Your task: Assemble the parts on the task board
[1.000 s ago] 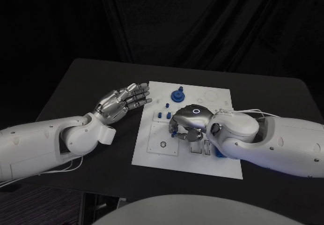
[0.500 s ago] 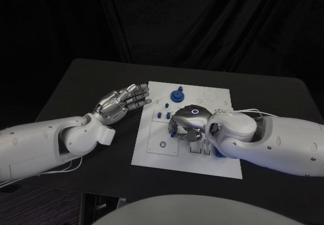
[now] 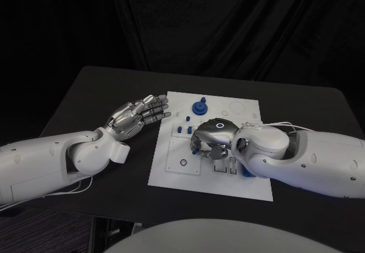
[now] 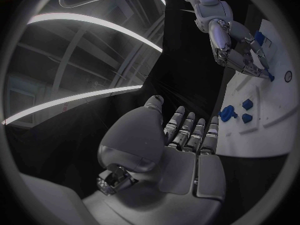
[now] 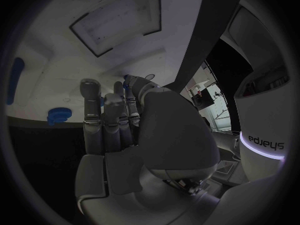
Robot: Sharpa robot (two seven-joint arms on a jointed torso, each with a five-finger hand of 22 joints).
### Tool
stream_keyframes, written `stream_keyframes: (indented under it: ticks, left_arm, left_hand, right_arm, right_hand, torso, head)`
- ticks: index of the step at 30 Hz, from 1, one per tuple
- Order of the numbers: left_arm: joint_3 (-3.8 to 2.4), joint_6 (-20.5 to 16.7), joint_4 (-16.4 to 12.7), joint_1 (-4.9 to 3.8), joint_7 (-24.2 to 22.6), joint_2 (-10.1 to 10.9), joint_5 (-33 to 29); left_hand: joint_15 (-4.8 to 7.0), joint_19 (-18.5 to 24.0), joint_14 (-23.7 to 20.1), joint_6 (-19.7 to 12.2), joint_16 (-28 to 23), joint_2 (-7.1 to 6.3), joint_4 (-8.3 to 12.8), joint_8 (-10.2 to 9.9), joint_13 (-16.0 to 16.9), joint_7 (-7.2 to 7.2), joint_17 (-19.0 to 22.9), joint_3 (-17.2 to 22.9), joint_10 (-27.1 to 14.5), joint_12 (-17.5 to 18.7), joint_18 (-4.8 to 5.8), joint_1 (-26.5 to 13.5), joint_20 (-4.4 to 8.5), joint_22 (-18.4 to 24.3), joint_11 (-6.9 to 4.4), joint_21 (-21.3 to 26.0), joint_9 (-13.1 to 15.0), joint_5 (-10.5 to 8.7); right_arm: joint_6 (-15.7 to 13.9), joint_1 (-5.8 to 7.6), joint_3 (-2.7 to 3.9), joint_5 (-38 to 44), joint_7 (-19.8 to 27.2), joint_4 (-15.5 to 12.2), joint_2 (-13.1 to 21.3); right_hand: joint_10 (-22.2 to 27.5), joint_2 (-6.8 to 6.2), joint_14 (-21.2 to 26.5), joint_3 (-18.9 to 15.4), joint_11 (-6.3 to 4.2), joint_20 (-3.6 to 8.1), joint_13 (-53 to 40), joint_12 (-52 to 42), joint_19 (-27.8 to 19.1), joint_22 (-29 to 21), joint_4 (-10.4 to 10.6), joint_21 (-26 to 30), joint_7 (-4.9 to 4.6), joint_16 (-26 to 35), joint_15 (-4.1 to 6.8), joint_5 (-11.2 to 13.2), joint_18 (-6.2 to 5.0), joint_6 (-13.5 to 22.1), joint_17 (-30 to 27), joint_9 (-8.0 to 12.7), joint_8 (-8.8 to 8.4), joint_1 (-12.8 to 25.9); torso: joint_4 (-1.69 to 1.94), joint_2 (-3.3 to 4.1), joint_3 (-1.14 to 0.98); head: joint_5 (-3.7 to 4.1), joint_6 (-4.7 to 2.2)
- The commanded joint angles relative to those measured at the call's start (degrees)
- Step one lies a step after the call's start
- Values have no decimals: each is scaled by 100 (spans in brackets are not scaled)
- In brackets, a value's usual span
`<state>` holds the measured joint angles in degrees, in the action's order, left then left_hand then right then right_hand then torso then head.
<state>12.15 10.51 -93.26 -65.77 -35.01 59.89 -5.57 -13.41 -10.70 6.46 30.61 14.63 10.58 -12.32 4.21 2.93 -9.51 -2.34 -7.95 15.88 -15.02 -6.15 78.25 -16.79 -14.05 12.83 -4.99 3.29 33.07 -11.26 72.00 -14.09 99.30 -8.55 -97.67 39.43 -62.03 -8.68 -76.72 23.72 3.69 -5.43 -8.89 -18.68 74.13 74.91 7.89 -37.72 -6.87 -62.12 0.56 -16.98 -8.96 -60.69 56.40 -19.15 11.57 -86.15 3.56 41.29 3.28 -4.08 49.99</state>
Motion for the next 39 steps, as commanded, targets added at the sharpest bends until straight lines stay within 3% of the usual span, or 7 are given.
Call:
stream_keyframes:
  ticks: [1, 13, 20, 33, 35, 36, 39]
  left_arm:
    - [-4, 94, -5, 13, -31, -8, -19]
    - [-4, 81, -11, 16, 21, -5, -25]
    - [-4, 79, -13, 17, 49, 2, -26]
    - [-4, 84, -18, 25, 70, 18, -31]
    - [-4, 80, -27, 27, 71, 29, -32]
    - [-4, 79, -32, 27, 72, 37, -32]
    - [-4, 71, -46, 31, 74, 63, -32]
  left_hand:
    - [-28, -5, -22, 42, 38, 15, 33, 40, 4, -424, -4, 10, -5, -28, -90, 39, -3, -6, 35, -25, 8, 25]
    - [-36, 7, -20, 75, 47, 20, 37, 49, 5, -429, -6, 16, -1, -38, -81, 41, -3, 7, 41, -22, 13, 30]
    - [-37, 4, -20, 76, 49, 21, 38, 50, 6, -430, -6, 17, 0, -39, -80, 42, -3, 3, 42, -24, 13, 31]
    - [-40, 4, -20, 93, 53, 20, 46, 55, 7, -434, -7, 21, 6, -49, -75, 48, -2, 1, 48, -26, 16, 36]
    - [-40, 4, -20, 93, 53, 20, 46, 55, 7, -434, -7, 21, 6, -49, -75, 48, -2, 1, 48, -26, 16, 36]
    - [-40, 4, -20, 93, 53, 20, 46, 55, 7, -434, -7, 21, 6, -49, -75, 48, -2, 1, 48, -26, 16, 36]
    - [-41, 3, -18, 106, 60, 18, 50, 59, 9, -435, -8, 22, 10, -55, -73, 50, -2, -1, 49, -28, 18, 37]
  right_arm:
    - [125, -21, -7, 46, -89, 15, -3]
    - [140, -72, -7, 45, -9, 75, -91]
    - [151, -101, -7, 37, 50, 112, -103]
    - [-237, -103, -1, -129, 214, 65, 59]
    - [-381, -71, 6, -133, 250, 13, 158]
    - [-474, -35, 9, -135, 279, -16, 221]
    - [-717, 117, 14, -223, 397, -103, 424]
  right_hand:
    - [-49, 2, 6, -4, 8, 16, -10, 28, 5, 341, -23, 34, -14, 41, 5, 21, 29, -7, -5, -6, 30, 6]
    - [146, 10, 47, -58, 88, -30, -31, 135, -27, 321, 7, 146, -87, 82, -62, 450, 31, 290, -31, 14, -176, 131]
    - [604, -121, 57, -231, 224, -133, -81, 191, -19, 291, 180, 241, 63, 82, -178, 842, 34, 983, -27, 236, -619, 378]
    - [1776, -74, 318, -1018, 349, -207, -329, -92, -226, 180, 362, 878, 226, 160, -229, 1105, -42, 1542, -111, 544, -764, 288]
    - [2399, -187, 372, -1330, 399, -197, -306, -33, -285, 224, 605, 894, 301, 12, -226, 1133, -35, 1730, 25, 638, -752, 147]
    - [2786, -367, 419, -1530, 406, -201, -275, -7, -310, 248, 884, 914, 321, -40, -222, 1126, -37, 1829, 54, 698, -771, -27]
    - [3056, -444, 421, -1624, 398, -204, -260, -84, -294, 275, 910, 850, 312, -136, -218, 1075, -29, 1837, 118, 747, -748, -110]
  torso:
    - [2, -1, 0]
    - [1, 0, 0]
    - [-2, 1, -3]
    - [-2, 1, -4]
    - [-2, 1, -3]
    - [-3, 3, -3]
    - [-5, 1, -7]
  head:
    - [4, 1]
    - [-18, 1]
    - [-15, 1]
    - [-13, 1]
    - [-22, 1]
    - [-29, 1]
    - [-24, 1]
